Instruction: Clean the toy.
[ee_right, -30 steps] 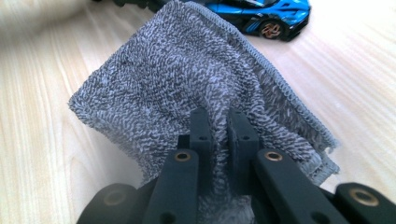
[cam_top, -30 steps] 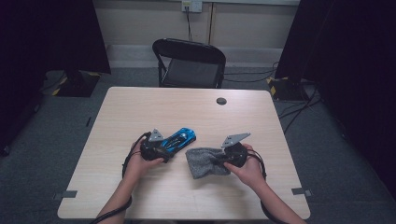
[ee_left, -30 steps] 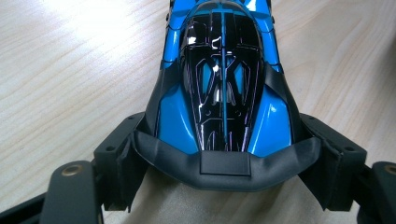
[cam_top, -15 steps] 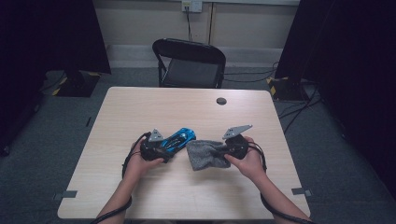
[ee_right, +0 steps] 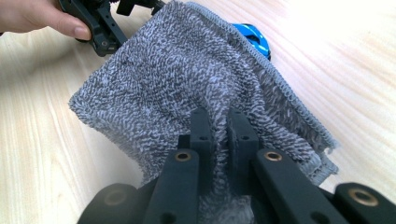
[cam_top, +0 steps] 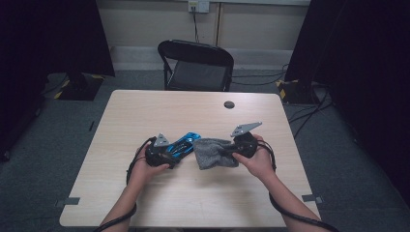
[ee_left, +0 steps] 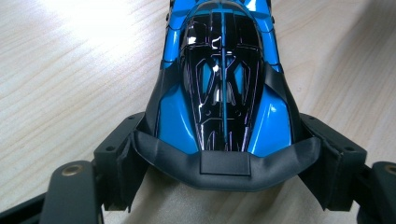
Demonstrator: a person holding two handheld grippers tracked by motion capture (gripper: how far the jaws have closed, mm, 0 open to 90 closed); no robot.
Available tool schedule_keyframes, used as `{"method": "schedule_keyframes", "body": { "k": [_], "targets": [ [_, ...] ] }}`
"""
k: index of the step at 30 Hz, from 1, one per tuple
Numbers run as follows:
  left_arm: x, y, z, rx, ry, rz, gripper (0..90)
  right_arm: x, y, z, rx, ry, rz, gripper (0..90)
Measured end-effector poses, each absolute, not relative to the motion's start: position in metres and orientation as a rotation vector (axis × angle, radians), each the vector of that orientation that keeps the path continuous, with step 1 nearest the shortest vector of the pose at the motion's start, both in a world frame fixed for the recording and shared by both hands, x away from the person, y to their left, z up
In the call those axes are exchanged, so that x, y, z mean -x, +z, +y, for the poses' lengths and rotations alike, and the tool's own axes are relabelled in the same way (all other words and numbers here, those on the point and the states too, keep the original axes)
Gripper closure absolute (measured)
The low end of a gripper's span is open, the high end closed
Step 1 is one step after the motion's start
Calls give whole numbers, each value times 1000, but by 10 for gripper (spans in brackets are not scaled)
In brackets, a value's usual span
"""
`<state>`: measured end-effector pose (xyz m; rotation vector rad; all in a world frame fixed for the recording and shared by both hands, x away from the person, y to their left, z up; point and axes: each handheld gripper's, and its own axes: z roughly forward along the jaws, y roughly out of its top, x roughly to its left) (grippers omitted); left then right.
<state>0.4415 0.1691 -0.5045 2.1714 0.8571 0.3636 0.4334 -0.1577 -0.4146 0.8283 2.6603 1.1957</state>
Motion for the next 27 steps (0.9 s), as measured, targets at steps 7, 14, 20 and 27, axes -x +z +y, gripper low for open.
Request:
{"method": "schedule_keyframes", "body": {
  "k": [7,14,20,27],
  "targets": [
    [-441,-505,169,-2170,363,858,241,-444,-409,-151,-810,1171,2650,832],
    [-441,-505,169,-2168,363,860,241,-457,-409,-133,-787,1135,2652,832],
    [-441,-505,169,-2170,364,859,241,-468,-415,-109,-773,1094,2660,831],
    [-441,-505,169,-2170,363,859,241,-476,-423,-79,-759,1038,2672,831]
  ]
}}
